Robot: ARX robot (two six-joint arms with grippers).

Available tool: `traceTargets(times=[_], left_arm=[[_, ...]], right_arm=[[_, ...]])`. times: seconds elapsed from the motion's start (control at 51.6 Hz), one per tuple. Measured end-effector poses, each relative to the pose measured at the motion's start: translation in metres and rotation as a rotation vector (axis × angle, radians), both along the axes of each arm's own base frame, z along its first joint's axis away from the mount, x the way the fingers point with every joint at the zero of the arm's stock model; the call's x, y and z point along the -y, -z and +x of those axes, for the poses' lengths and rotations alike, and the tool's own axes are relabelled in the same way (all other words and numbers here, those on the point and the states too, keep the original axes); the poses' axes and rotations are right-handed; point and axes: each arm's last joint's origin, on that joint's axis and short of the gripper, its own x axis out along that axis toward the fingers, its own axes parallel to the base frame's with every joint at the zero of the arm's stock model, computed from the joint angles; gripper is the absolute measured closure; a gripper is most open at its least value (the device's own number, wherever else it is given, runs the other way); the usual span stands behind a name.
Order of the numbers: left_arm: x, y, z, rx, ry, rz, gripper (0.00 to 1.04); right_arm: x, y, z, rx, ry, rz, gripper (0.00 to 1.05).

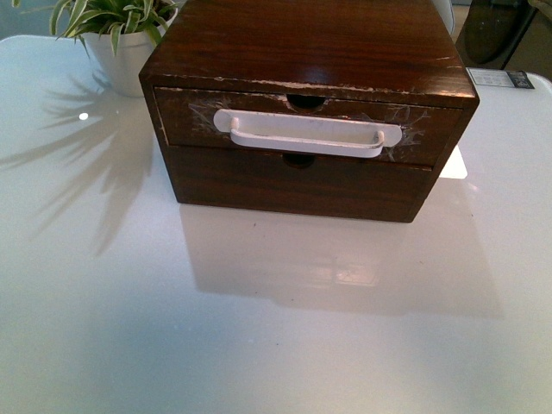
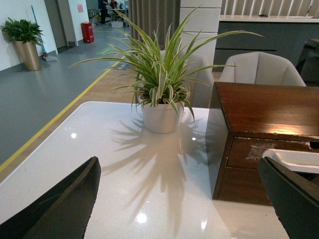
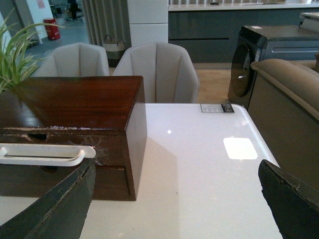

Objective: Open drawer

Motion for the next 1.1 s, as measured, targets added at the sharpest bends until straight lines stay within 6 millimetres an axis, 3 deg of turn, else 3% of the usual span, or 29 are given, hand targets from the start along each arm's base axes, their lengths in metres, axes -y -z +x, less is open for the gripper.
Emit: traceTargets(times=[0.852, 0.93, 1.007, 1.104], left_arm=[[0.000, 0.000, 0.000, 0.000, 0.000, 0.000, 0.08], [0.000, 0.000, 0.000, 0.000, 0.000, 0.000, 0.08], [0.000, -0.001, 0.000, -0.216, 0.134, -0.051, 0.08], [0.004, 0.002, 0.003, -0.495, 0.284, -0.150, 0.08]], right_arm=[[0.000, 0.000, 0.000, 0.000, 0.000, 0.000, 0.09], [0.000, 0.001, 0.001, -0.212, 0.130, 0.056, 0.09], [0.004, 0.005, 0.007, -0.396, 0.214, 0.044, 0.09], [0.009, 0.003, 0.014, -0.400, 0.223, 0.036, 0.09]])
